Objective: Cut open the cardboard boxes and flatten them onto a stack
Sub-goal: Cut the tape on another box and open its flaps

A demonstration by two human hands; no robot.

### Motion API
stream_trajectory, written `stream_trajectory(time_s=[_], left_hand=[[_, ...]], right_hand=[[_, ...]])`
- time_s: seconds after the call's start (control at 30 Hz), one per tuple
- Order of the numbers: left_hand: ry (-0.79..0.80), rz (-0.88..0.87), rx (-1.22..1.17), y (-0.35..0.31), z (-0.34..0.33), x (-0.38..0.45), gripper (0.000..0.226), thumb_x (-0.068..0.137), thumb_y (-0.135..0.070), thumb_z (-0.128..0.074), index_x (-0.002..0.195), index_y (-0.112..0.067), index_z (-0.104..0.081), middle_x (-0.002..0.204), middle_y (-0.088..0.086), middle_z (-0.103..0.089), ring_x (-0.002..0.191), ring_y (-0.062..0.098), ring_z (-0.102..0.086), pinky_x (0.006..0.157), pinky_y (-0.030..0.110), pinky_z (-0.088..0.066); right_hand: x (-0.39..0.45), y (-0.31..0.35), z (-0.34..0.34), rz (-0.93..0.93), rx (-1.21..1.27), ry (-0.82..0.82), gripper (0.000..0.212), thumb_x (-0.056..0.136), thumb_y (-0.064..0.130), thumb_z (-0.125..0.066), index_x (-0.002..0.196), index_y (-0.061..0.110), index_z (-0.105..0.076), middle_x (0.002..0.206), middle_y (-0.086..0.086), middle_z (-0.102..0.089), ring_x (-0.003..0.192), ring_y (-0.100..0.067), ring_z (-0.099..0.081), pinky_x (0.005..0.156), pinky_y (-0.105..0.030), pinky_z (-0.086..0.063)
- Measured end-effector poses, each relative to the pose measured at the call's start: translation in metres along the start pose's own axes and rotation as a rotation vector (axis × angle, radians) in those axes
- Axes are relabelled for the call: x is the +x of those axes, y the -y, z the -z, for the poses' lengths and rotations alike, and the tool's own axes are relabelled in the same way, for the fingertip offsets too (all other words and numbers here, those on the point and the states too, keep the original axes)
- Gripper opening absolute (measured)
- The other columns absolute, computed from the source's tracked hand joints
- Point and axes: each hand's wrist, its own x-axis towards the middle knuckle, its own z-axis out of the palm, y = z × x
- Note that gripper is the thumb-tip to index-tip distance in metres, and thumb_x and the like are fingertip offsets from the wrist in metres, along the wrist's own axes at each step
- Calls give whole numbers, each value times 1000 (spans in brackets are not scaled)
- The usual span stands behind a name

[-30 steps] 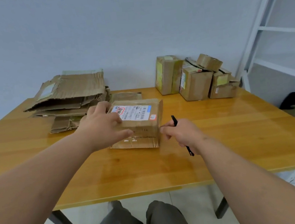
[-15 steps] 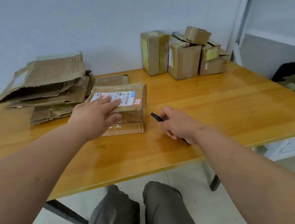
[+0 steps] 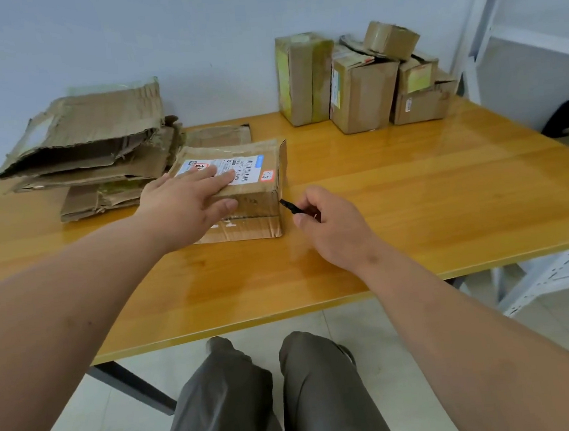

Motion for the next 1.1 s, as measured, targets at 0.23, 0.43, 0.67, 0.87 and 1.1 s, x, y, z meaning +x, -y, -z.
stream_trajectory(time_s=[0.23,0.43,0.67,0.87,1.1], left_hand=[[-8,4,-16,-1,0,-2,58,97,-60,-28,152,-47,-15,162,-13,-16,150,13,-10,121,46,-6],[-24,-2,11,-2,-3,0,57,97,-61,-27,152,-48,-15,162,-14,-16,150,13,-10,121,46,-6],[-29,2,22,-3,-3,0,57,97,-61,-26,151,-49,-14,162,-14,-17,150,13,-11,120,47,-7],[-22,-1,14,-1,-3,0,57,97,-61,-27,151,-49,-15,162,-14,-17,150,12,-10,120,47,-7],[-12,5,6,-3,-1,-1,57,97,-61,-27,151,-49,-15,162,-15,-17,150,13,-11,120,46,-6]], right_hand=[[1,2,-5,57,-45,-48,6,96,11,-55,92,12,-59,73,13,-50,62,-3,-43,53,-14,-32],[-2,-4,-8,38,-85,-46,8,98,13,-53,95,8,-60,74,14,-50,63,-3,-44,56,-21,-33],[-4,-7,-10,35,-154,-56,9,99,14,-50,98,9,-58,75,20,-47,65,1,-44,57,-16,-30],[-6,-13,-10,11,-319,-2,8,100,21,-47,95,26,-48,73,14,-51,67,-10,-48,54,-25,-32],[-7,-12,-10,29,-379,4,6,100,20,-46,98,20,-51,70,9,-50,65,-16,-49,52,-29,-31]])
